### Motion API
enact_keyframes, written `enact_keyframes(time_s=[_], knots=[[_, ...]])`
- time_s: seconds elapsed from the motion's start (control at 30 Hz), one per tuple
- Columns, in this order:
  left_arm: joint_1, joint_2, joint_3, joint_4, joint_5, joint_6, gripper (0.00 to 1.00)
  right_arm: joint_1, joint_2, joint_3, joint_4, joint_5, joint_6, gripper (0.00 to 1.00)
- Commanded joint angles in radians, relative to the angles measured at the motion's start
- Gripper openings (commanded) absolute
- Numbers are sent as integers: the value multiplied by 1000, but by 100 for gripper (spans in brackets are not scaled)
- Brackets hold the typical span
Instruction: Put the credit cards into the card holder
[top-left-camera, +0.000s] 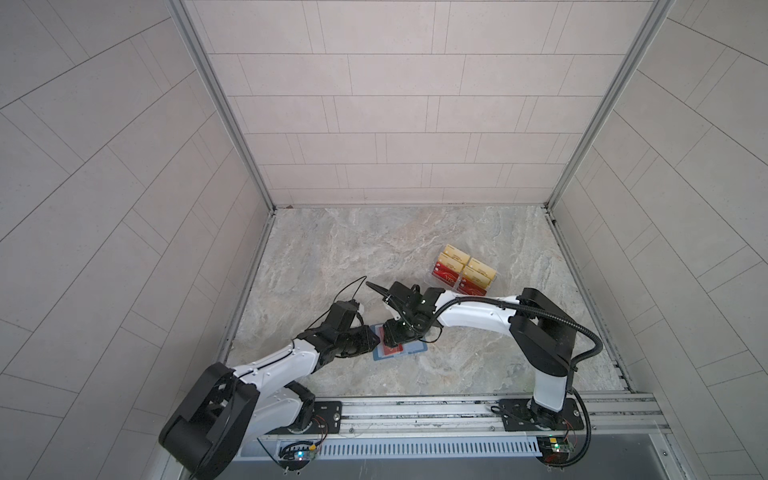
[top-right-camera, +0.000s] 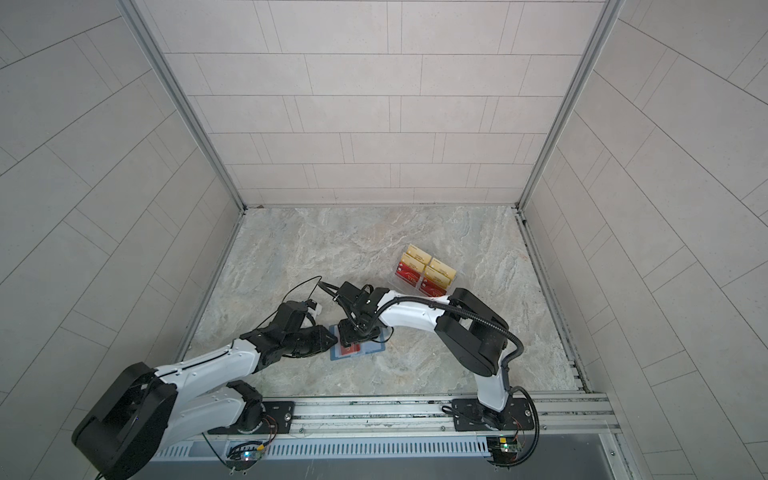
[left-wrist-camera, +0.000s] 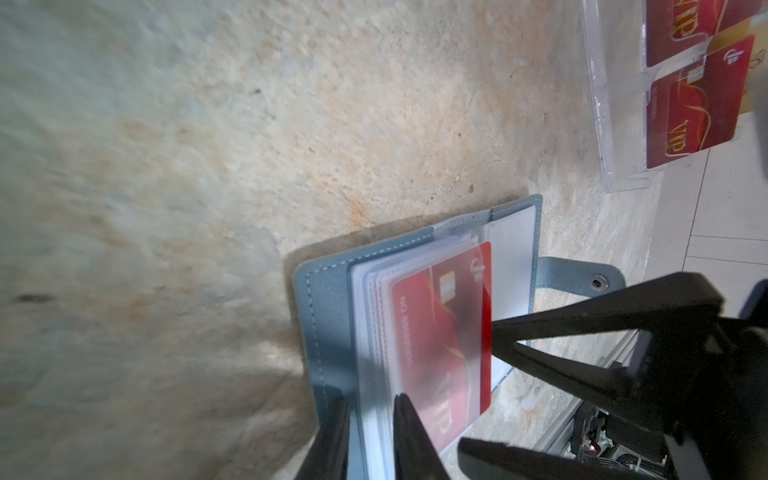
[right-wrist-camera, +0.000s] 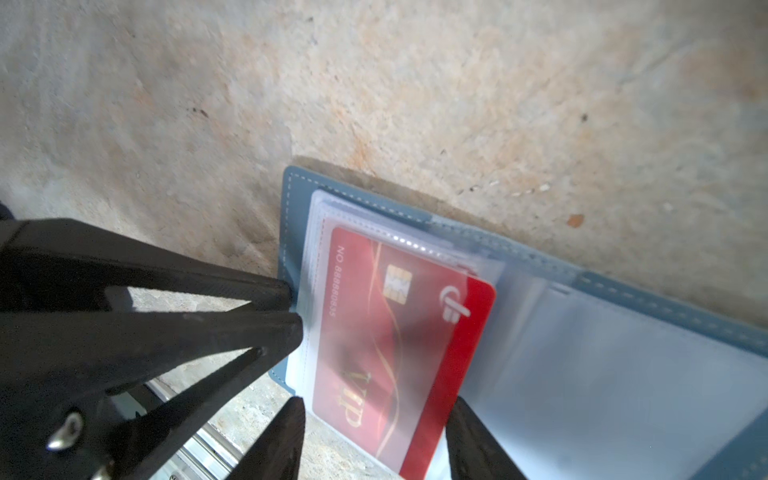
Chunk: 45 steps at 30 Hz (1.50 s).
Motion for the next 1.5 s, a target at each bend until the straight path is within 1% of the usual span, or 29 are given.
enact_keyframes(time_s=[0.0, 0.17, 0.27, 0.37, 0.53, 0.67, 0.7, 0.73, 0.77, 0.83, 0.93, 1.07, 1.2, 1.33, 1.47], knots=[[5, 12, -1, 19, 15, -4, 25, 15, -6, 18, 16, -21, 20, 57], [5, 7, -4, 30, 19, -11, 24, 21, 6, 18, 27, -28, 31, 57], [4, -1, 3, 10, 12, -7, 24, 18, -5, 22, 1, -4, 11, 57], [5, -17, 24, -49, -11, 17, 27, -2, -44, 10, -28, 17, -9, 57], [9, -46, 104, -210, -20, 96, 32, -30, -127, -28, -53, 25, -50, 57], [9, -100, 160, -325, -18, 124, 36, -70, -183, -92, -30, 24, -80, 51], [9, -105, 173, -329, -6, 120, 36, -85, -193, -115, -15, 21, -85, 46], [8, -104, 182, -317, 18, 109, 37, -99, -198, -136, -1, 15, -87, 41], [8, -94, 189, -283, 55, 88, 37, -116, -202, -157, 17, 5, -90, 39], [-3, -60, 200, -195, 105, 40, 37, -137, -199, -184, 36, -12, -109, 30], [-39, 20, 233, -119, 110, 8, 37, -143, -178, -190, 40, -7, -145, 20], [-95, 127, 261, -32, 101, -43, 40, -147, -152, -211, 80, -10, -150, 19], [-122, 196, 261, 41, 86, -84, 41, -164, -156, -253, 114, -9, -144, 19], [-132, 270, 269, 101, 95, -110, 38, -176, -146, -287, 122, 1, -145, 19], [-133, 310, 269, 118, 92, -115, 35, -184, -143, -320, 146, -1, -131, 19]])
